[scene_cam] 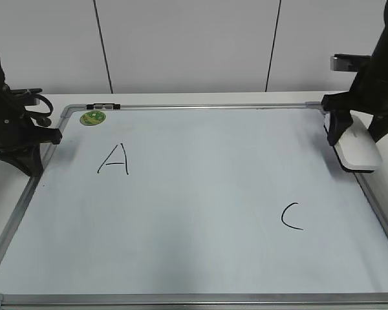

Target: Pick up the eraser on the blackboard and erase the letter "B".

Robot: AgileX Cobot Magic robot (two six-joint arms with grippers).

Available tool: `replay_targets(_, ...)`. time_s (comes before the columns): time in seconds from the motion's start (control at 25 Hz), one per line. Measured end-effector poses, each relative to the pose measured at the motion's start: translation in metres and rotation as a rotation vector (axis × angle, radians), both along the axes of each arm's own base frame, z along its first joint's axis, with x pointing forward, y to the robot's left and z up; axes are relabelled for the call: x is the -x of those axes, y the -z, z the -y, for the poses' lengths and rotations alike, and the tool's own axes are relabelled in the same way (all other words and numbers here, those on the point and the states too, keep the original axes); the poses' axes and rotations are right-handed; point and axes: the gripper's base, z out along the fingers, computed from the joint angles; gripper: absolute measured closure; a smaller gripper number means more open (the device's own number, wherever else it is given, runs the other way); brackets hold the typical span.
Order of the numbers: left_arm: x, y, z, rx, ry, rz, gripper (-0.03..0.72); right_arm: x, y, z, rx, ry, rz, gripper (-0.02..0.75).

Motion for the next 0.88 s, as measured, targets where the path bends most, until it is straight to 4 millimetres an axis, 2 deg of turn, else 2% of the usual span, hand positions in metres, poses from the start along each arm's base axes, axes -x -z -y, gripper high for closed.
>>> replay_targets(0.28, 0.000, 0.000, 0.000, 0.000, 0.000, 0.000, 0.639, -0.004, 0.025, 0.000, -0.001, 0.001, -0.054, 0.214)
replay_targets(0.88, 0.000, 0.000, 0.000, 0.000, 0.000, 0.000, 0.639, -0.006, 0.039, 0.000, -0.003, 0.001, -0.082, 0.214)
